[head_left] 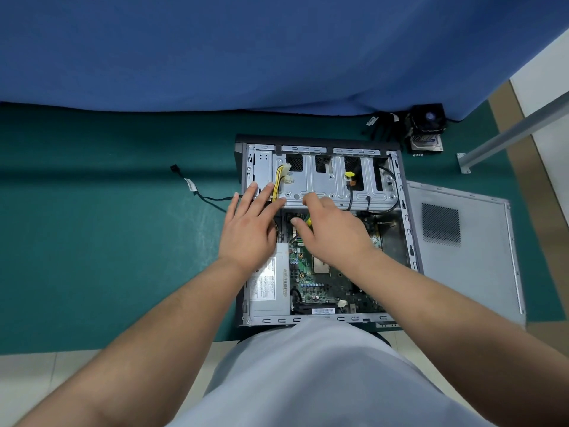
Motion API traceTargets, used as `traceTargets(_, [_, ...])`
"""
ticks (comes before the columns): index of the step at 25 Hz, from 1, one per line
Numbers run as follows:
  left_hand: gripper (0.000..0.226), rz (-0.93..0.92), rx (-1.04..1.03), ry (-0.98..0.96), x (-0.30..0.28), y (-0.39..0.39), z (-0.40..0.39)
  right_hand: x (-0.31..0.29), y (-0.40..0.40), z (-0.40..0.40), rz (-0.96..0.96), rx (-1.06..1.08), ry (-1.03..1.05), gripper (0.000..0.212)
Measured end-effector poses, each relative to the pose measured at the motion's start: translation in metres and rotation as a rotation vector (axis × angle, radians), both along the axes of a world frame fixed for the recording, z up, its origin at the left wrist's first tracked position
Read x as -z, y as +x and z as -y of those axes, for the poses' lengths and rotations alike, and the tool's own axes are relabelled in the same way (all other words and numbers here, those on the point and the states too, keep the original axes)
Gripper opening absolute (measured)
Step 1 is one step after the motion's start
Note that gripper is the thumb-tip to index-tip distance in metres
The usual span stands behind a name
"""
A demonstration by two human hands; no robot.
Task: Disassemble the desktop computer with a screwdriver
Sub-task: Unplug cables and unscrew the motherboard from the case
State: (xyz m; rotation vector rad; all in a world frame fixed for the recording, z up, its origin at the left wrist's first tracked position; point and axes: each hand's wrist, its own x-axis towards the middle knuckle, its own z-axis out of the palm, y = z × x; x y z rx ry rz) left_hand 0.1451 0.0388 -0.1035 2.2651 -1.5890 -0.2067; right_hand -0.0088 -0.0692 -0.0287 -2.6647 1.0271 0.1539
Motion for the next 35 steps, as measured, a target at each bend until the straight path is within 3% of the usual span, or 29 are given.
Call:
traceTargets(4, [0.06, -0.012, 0.004, -0.009, 0.0, 0.0, 0.0, 0.001, 0.0, -0.001, -0.045, -0.142, -0.047, 0.038])
traceTargets(7, [0.059, -0.016, 0.004, -0.007, -0.001, 0.0, 0.0, 0.001, 0.001, -0.004, -0.059, -0.05, -0.105, 0.037])
traceTargets(23, [0.06, -0.02, 0.004, -0.02, -0.001, 0.0, -0.001, 0.005, -0.003, -0.009, -0.029, -0.143, -0.208, 0.035])
traceTargets(26, [0.06, -0.022, 0.004, -0.02, -0.001, 0.0, 0.0, 0.004, -0.004, -0.008, -0.031, -0.143, -0.209, 0.046])
traceTargets(35, [0.059, -0.013, 0.003, -0.013, 0.0, 0.0, 0.0, 0.005, -0.004, -0.01, -0.038, -0.076, -0.171, 0.037])
